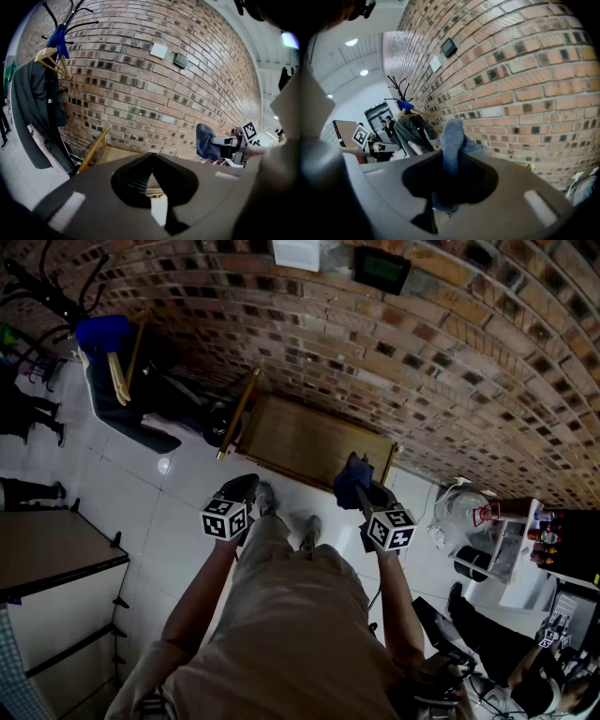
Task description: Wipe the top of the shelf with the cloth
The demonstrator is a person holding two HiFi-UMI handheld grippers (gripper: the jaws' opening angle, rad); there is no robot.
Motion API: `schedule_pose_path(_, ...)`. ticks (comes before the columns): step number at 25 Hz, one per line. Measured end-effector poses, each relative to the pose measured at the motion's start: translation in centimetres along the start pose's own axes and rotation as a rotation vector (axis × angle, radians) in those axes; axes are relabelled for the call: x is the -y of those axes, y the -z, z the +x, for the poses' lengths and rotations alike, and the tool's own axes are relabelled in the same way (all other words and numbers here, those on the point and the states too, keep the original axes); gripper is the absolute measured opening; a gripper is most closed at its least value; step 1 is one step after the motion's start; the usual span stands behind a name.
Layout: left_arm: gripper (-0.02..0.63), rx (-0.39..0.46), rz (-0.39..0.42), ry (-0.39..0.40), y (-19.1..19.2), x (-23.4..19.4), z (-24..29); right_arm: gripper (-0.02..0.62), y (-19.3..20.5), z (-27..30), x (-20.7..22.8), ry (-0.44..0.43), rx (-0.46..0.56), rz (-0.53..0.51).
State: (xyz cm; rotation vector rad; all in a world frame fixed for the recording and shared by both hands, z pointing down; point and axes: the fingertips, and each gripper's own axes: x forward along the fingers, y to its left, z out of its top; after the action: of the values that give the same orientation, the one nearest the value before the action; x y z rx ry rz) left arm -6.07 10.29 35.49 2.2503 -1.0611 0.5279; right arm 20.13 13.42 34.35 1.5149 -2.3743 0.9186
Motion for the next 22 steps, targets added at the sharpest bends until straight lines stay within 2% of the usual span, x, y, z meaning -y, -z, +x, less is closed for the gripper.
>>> schedule_pose_path(12,-0.021,-0.058,0.032,0.058,-4.8,-7.7,3.9,0.078,-5.0,17.6,-2.0,-0.018,-0.085,-0.014)
schedule_pose_path(18,-0.021,-0.099,0.077,0.092,-7.1,-12.3,5.5,0.078,-5.4,28.4,-3.1,-0.026,-0.152,-0.018)
schedule_pose_path(22,-0.021,-0.129,0.111,0.107,-8.8,-15.0,6.1,0.078,-4.2,35.0,-3.6,-0.017,-0.217,-0.005)
